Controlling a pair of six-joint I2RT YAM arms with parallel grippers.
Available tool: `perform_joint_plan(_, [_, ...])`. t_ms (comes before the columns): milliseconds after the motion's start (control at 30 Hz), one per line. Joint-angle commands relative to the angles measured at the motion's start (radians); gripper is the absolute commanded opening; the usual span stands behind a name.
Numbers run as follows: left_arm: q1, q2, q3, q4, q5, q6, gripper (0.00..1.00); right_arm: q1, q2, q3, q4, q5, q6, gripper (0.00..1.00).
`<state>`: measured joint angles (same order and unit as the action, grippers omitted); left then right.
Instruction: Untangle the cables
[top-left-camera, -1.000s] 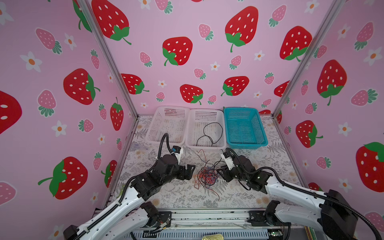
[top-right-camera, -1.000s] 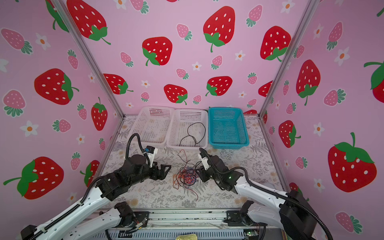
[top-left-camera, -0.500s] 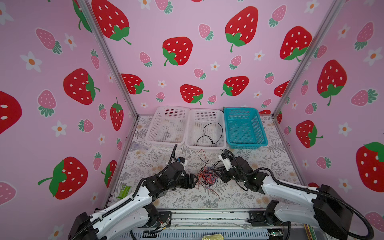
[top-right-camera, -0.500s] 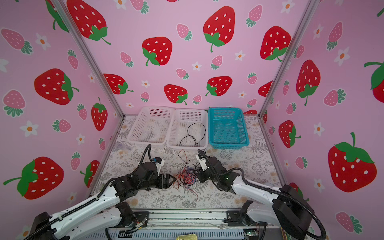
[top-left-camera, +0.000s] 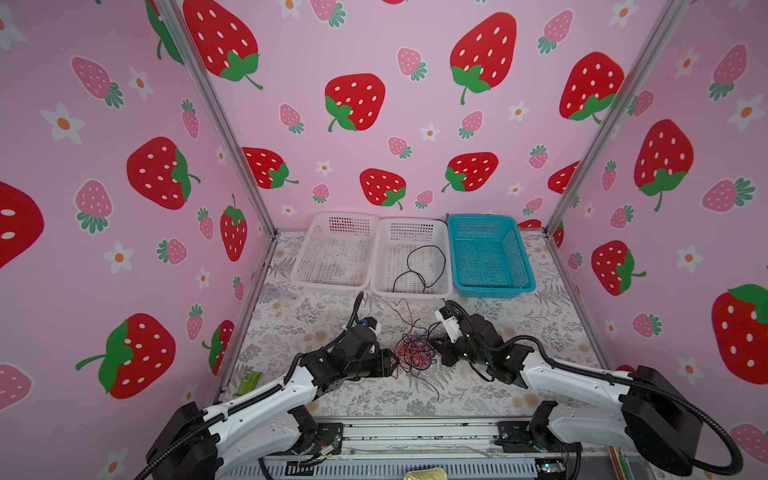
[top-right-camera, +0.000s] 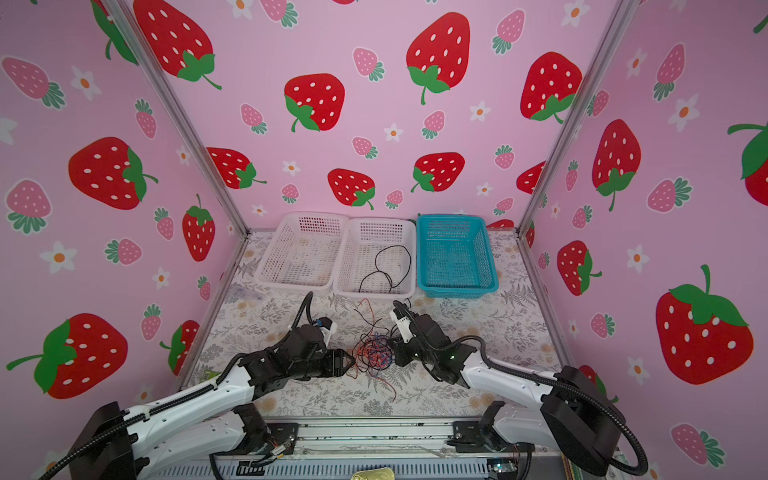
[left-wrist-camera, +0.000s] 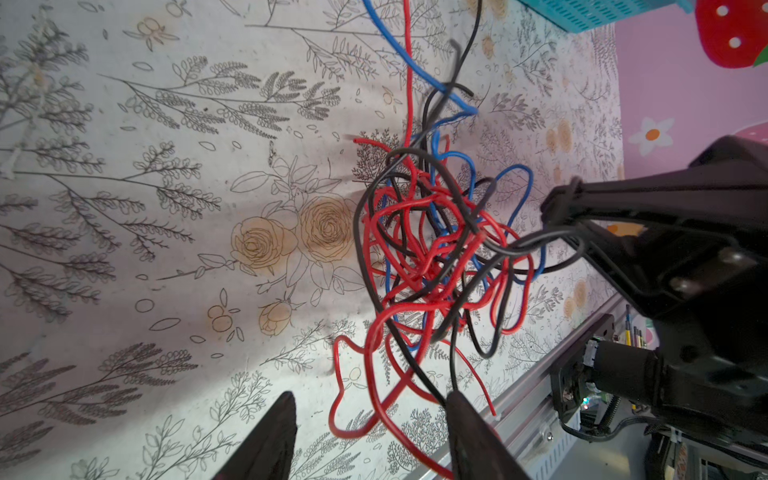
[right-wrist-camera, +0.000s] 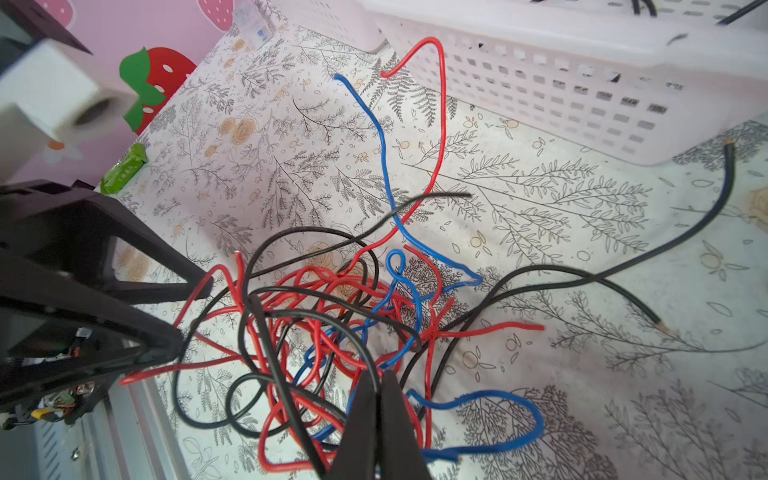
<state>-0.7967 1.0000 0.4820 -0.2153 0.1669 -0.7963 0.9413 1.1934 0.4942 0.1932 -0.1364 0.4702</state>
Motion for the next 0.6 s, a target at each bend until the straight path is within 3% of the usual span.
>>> perform_joint_plan(0, [-0.006, 0.025, 0.000, 0.067, 0.005, -0.024, 0.56, 0.012, -0.042, 0.018, -0.010, 0.015, -0.001, 0.00])
perform_joint_plan(233, [-0.006, 0.085, 0.007, 0.124, 0.006, -0.029, 0.42, 0.031, -0.116, 0.053, -0.047, 0.012, -0.016, 0.00])
perform_joint_plan(567, [-0.006, 0.094, 0.008, 0.098, -0.011, 0.001, 0.08, 0.044, -0.216, 0.173, -0.179, 0.077, -0.062, 0.00])
